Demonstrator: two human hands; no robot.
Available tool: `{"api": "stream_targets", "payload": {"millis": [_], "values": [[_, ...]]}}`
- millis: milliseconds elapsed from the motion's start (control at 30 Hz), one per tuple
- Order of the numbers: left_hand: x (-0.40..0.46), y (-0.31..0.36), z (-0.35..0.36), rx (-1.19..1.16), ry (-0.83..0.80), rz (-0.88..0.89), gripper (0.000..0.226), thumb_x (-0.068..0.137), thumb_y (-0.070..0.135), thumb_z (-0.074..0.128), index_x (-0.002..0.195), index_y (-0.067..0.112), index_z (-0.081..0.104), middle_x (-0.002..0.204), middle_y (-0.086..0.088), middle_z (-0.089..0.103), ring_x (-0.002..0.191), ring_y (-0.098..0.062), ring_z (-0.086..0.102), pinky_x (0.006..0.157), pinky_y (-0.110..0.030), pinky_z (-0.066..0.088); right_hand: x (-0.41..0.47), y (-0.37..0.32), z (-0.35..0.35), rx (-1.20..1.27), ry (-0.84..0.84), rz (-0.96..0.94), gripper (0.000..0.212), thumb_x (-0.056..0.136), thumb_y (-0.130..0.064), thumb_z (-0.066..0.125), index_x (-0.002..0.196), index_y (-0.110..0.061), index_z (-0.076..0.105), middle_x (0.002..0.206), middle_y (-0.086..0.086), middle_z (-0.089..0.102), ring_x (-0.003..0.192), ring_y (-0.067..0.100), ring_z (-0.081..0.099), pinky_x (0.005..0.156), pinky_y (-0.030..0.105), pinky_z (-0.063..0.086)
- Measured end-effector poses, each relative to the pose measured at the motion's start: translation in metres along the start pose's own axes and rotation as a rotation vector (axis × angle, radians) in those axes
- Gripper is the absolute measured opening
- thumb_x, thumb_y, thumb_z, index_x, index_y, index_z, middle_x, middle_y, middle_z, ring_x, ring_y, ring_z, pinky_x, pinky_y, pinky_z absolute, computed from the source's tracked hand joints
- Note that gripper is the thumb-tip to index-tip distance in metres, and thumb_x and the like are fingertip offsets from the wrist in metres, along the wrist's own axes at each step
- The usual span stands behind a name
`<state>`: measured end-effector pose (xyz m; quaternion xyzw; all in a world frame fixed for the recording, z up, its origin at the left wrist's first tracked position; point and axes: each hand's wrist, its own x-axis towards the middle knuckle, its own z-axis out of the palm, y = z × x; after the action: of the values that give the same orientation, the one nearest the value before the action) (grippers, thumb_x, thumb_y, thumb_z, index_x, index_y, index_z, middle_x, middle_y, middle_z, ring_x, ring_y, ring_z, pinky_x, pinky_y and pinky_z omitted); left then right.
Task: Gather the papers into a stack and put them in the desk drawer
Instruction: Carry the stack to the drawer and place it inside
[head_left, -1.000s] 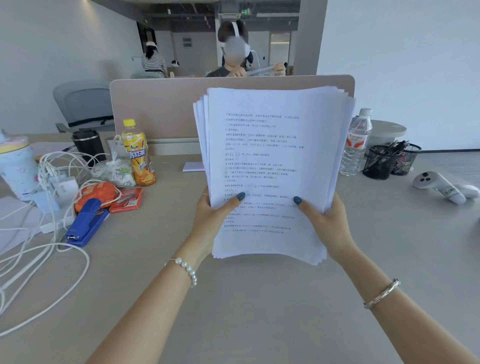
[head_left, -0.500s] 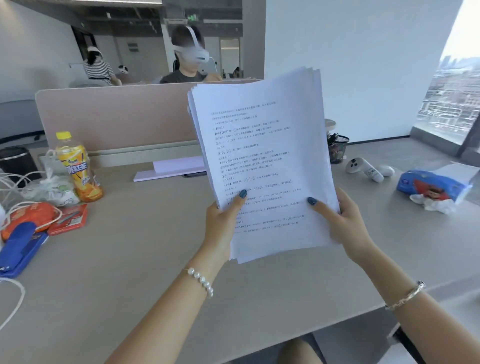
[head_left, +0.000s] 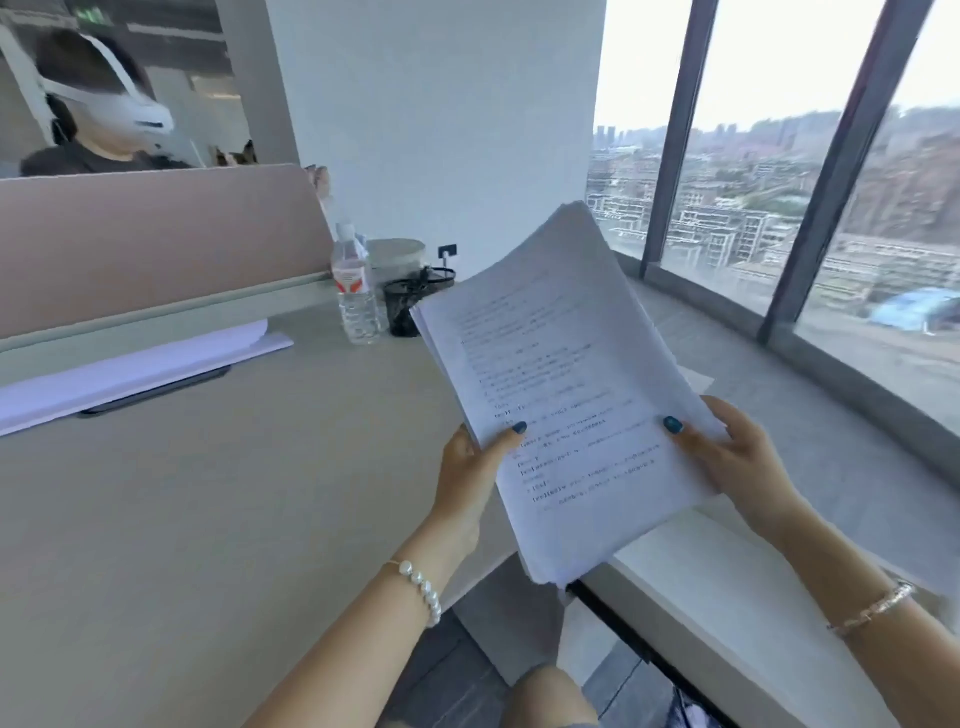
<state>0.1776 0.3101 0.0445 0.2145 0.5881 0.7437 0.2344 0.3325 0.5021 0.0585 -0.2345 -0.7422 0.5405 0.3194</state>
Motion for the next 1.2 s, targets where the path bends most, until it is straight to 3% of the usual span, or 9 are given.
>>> {"api": "stream_targets", "payload": {"millis": [100, 200, 333, 433, 700, 800, 900, 1067, 1200], "values": [[0.015, -0.012, 0.033, 0.009, -0.035, 0.001, 0.035, 0.083, 0.019, 0.068, 0.115, 0.018, 0.056, 0.102, 0.003, 0.071, 0.091, -0.009, 0.069, 0.075, -0.023, 0.052, -0.01, 0.015, -0.051, -0.044, 0.072, 0.058, 0.009, 0.087, -0.018, 0.062, 0.092, -0.025, 0.066, 0.094, 0.014, 0.069, 0.079, 0.028, 0.068, 0.07, 0.045, 0.057], [0.032, -0.022, 0.065, 0.016, -0.039, 0.003, 0.041, 0.083, 0.016, 0.068, 0.119, 0.014, 0.049, 0.098, -0.001, 0.07, 0.083, -0.009, 0.067, 0.068, -0.02, 0.052, -0.023, 0.029, -0.101, -0.084, 0.076, 0.119, 0.011, 0.084, -0.022, 0.065, 0.094, -0.02, 0.067, 0.094, 0.022, 0.069, 0.068, 0.018, 0.07, 0.059, 0.032, 0.058], [0.059, -0.035, 0.103, 0.046, -0.013, 0.001, 0.062, 0.082, 0.016, 0.068, 0.134, 0.018, 0.034, 0.116, 0.0, 0.059, 0.1, -0.012, 0.059, 0.077, -0.022, 0.044, -0.041, 0.048, -0.162, -0.127, 0.07, 0.253, 0.065, 0.051, -0.059, 0.078, 0.099, -0.016, 0.068, 0.098, 0.019, 0.073, 0.081, 0.034, 0.072, 0.069, 0.046, 0.06], [0.079, -0.046, 0.129, 0.157, -0.043, 0.03, 0.063, 0.081, 0.018, 0.068, 0.135, 0.024, 0.035, 0.12, -0.003, 0.059, 0.102, -0.012, 0.056, 0.074, -0.019, 0.041, -0.05, 0.064, -0.198, -0.163, 0.067, 0.327, 0.076, 0.038, -0.07, 0.078, 0.095, -0.02, 0.07, 0.095, 0.017, 0.073, 0.083, 0.038, 0.071, 0.076, 0.052, 0.058], [0.126, -0.082, 0.168, 0.729, -0.287, 0.146, 0.05, 0.081, 0.031, 0.068, 0.126, 0.022, 0.049, 0.131, 0.001, 0.057, 0.114, -0.015, 0.052, 0.092, -0.027, 0.04, -0.045, 0.108, -0.235, -0.274, 0.002, 0.501, 0.034, 0.072, -0.038, 0.073, 0.097, -0.016, 0.071, 0.093, 0.011, 0.073, 0.079, 0.022, 0.072, 0.067, 0.033, 0.058], [0.14, -0.099, 0.17, 0.866, -0.249, 0.159, 0.05, 0.078, 0.037, 0.069, 0.122, 0.018, 0.056, 0.13, -0.005, 0.059, 0.122, -0.023, 0.051, 0.096, -0.031, 0.041, -0.031, 0.13, -0.234, -0.329, -0.063, 0.571, 0.018, 0.081, -0.025, 0.069, 0.098, -0.021, 0.07, 0.096, 0.007, 0.072, 0.08, 0.017, 0.071, 0.064, 0.024, 0.056], [0.145, -0.109, 0.17, 0.905, -0.187, 0.14, 0.053, 0.074, 0.045, 0.07, 0.12, 0.019, 0.059, 0.128, -0.005, 0.061, 0.121, -0.022, 0.052, 0.098, -0.033, 0.043, -0.012, 0.152, -0.226, -0.431, -0.136, 0.625, 0.022, 0.082, -0.023, 0.069, 0.104, -0.023, 0.064, 0.105, 0.0, 0.066, 0.09, 0.014, 0.065, 0.067, 0.016, 0.051], [0.147, -0.111, 0.17, 0.916, -0.215, 0.126, 0.057, 0.07, 0.048, 0.073, 0.119, 0.021, 0.061, 0.132, 0.0, 0.059, 0.123, -0.019, 0.051, 0.102, -0.035, 0.042, 0.018, 0.184, -0.205, -0.605, -0.271, 0.656, 0.048, 0.079, -0.032, 0.069, 0.123, -0.018, 0.059, 0.126, 0.006, 0.061, 0.107, 0.021, 0.06, 0.098, 0.037, 0.048], [0.145, -0.109, 0.172, 0.877, -0.196, 0.111, 0.055, 0.069, 0.046, 0.074, 0.116, 0.02, 0.063, 0.131, 0.001, 0.06, 0.123, -0.017, 0.052, 0.103, -0.031, 0.042, 0.023, 0.204, -0.175, -0.82, -0.411, 0.66, 0.07, 0.082, -0.039, 0.066, 0.141, -0.015, 0.038, 0.147, 0.005, 0.042, 0.132, 0.021, 0.042, 0.106, 0.028, 0.031]]}}
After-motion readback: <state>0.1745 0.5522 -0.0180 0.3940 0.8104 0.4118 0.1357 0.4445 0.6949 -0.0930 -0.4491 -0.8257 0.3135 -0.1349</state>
